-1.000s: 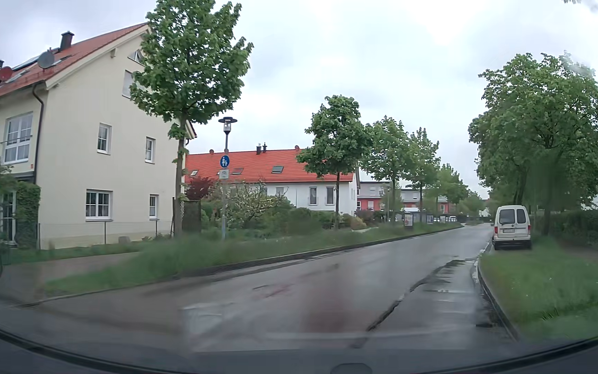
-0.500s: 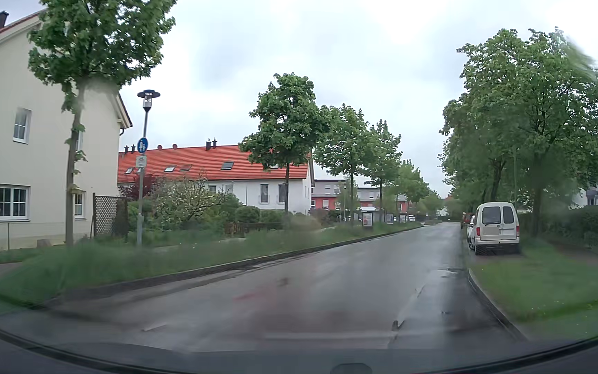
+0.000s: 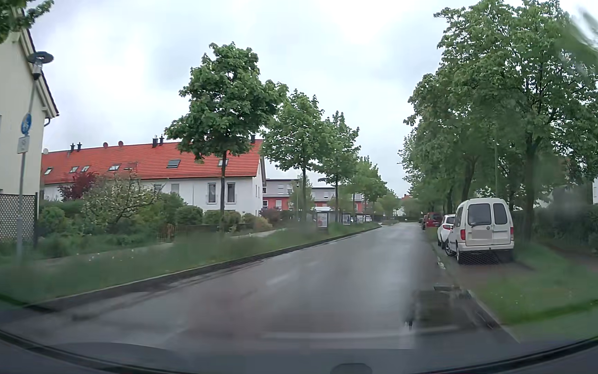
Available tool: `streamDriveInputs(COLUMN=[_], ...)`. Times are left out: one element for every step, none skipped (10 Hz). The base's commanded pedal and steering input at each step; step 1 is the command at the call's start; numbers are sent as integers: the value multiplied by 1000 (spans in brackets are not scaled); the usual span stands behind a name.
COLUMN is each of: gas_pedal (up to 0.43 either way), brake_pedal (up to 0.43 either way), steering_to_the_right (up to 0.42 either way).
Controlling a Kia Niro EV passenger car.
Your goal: Follow the waypoints while adhering to traffic rules and regulations
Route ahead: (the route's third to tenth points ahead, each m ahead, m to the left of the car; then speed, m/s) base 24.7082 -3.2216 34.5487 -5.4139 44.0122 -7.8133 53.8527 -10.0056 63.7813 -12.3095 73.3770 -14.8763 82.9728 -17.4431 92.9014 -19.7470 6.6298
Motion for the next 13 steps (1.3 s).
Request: streamDriveInputs(gas_pedal=[150,150,150,150,150,150,150,150,150,150,150,150,150], brake_pedal=[0,0,0,0,0,0,0,0,0,0,0,0,0], steering_to_the_right=[138,136,132,122,103,80,66,54,45,41,33,24,18])
